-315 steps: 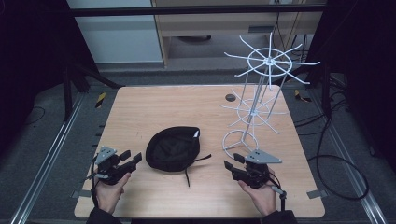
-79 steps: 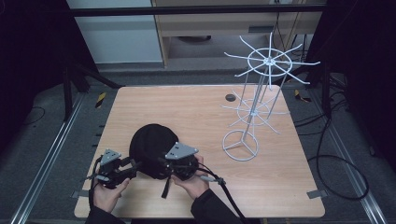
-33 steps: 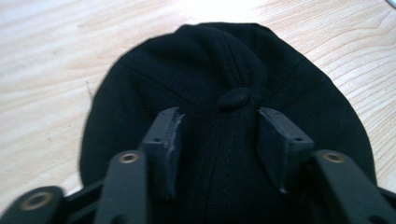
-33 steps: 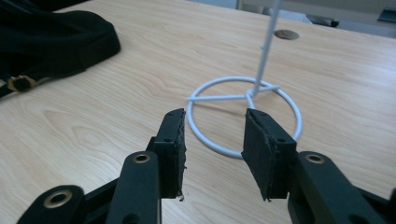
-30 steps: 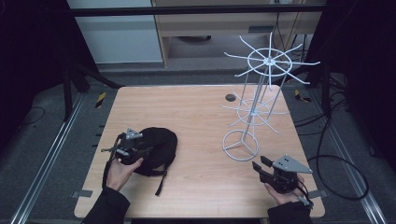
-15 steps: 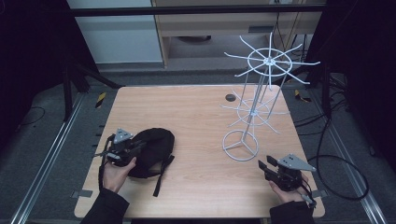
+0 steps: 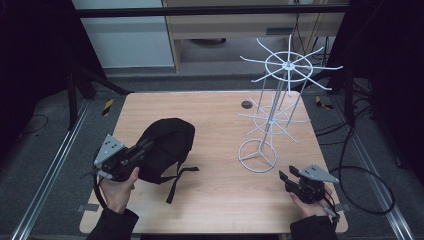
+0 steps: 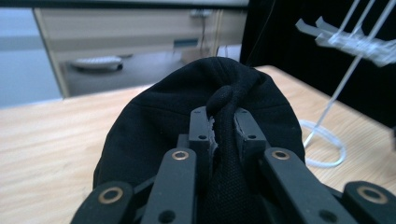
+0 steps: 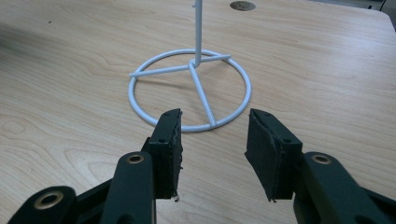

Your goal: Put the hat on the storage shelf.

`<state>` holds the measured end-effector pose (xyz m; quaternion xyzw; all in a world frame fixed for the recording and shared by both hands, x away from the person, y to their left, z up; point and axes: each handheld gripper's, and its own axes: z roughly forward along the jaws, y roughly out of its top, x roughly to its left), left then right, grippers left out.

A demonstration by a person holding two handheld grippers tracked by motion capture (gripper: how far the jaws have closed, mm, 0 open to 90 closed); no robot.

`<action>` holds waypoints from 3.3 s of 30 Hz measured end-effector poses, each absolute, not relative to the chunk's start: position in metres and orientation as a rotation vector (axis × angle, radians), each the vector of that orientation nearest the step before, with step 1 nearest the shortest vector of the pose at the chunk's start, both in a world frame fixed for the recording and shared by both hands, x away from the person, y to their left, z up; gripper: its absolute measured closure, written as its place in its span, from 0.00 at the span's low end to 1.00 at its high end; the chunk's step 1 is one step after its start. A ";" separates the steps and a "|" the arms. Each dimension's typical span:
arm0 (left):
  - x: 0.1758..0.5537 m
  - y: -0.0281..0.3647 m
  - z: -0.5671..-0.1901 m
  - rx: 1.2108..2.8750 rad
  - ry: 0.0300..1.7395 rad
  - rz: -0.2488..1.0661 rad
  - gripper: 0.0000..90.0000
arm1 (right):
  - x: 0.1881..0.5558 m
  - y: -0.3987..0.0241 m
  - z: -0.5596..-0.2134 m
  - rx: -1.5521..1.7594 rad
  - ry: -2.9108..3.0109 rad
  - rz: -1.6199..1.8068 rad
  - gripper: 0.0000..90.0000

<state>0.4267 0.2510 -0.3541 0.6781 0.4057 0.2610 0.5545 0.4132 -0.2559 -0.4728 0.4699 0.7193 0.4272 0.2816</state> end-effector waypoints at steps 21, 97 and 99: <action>0.397 0.223 -0.293 1.372 0.722 0.595 0.89 | 0.414 -0.256 -0.475 1.264 1.920 1.130 0.60; 0.456 0.110 -0.286 1.429 0.655 0.466 0.82 | 0.416 -0.255 -0.478 1.258 1.944 1.131 0.56; 0.457 0.106 -0.288 1.445 0.655 0.455 0.81 | 0.416 -0.255 -0.479 1.258 1.946 1.131 0.56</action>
